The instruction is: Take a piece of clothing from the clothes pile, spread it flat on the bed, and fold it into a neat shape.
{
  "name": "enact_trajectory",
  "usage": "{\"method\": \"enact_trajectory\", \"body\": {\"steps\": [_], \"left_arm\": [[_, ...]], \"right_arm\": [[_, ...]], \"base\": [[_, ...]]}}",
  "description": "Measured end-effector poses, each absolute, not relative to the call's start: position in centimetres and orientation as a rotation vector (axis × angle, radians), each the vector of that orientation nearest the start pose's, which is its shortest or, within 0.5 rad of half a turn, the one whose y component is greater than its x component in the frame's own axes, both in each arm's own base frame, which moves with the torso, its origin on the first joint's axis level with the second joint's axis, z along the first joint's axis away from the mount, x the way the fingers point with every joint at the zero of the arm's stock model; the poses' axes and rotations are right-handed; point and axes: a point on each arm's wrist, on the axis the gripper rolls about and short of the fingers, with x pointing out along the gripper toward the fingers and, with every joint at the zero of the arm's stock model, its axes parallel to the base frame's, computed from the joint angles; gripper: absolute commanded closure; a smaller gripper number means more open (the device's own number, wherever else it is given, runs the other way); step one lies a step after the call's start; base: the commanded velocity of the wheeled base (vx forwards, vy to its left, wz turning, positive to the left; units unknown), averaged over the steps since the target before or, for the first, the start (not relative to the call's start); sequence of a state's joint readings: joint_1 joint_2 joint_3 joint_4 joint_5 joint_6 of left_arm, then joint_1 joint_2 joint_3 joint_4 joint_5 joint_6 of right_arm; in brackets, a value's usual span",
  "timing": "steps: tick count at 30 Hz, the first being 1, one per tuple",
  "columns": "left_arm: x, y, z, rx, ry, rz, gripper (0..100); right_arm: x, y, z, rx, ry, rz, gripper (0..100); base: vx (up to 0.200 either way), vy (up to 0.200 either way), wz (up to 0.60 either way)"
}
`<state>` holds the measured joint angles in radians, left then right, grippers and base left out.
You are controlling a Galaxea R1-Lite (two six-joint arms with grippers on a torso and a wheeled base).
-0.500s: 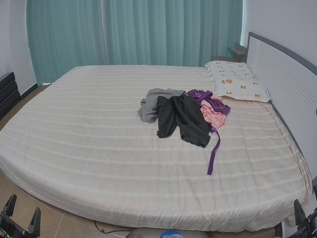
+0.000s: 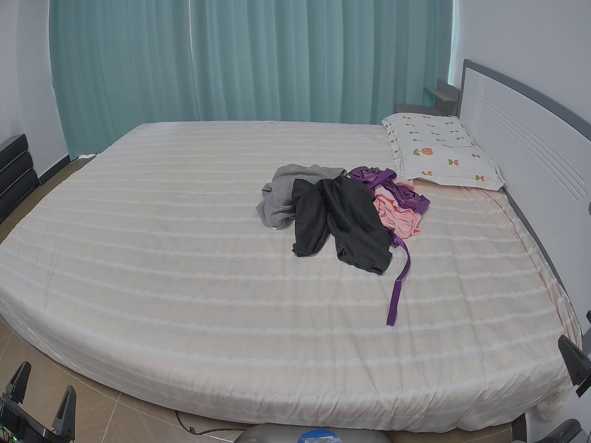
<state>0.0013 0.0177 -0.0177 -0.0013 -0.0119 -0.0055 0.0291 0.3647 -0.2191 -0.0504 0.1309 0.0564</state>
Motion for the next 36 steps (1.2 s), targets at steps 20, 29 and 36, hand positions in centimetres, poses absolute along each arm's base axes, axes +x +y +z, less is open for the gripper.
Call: {"method": "enact_trajectory", "body": {"steps": [20,29,36], "left_arm": [[-2.3,0.0,8.1,-0.006,-0.001,-0.011,0],[-2.3,0.0,8.1,-0.006,-0.001,-0.011,0],[-2.3,0.0,8.1,-0.006,-0.001,-0.011,0]], "right_arm": [[19.9,3.5,17.7,0.139,0.441,0.224,0],[31.4,7.5,14.8,0.196,0.521,0.182,0],[39.4,11.4,9.9,0.279,0.567,0.137,0]], "base": [[0.000,0.000,0.00],[0.000,0.000,0.00],[0.000,0.000,0.00]]}}
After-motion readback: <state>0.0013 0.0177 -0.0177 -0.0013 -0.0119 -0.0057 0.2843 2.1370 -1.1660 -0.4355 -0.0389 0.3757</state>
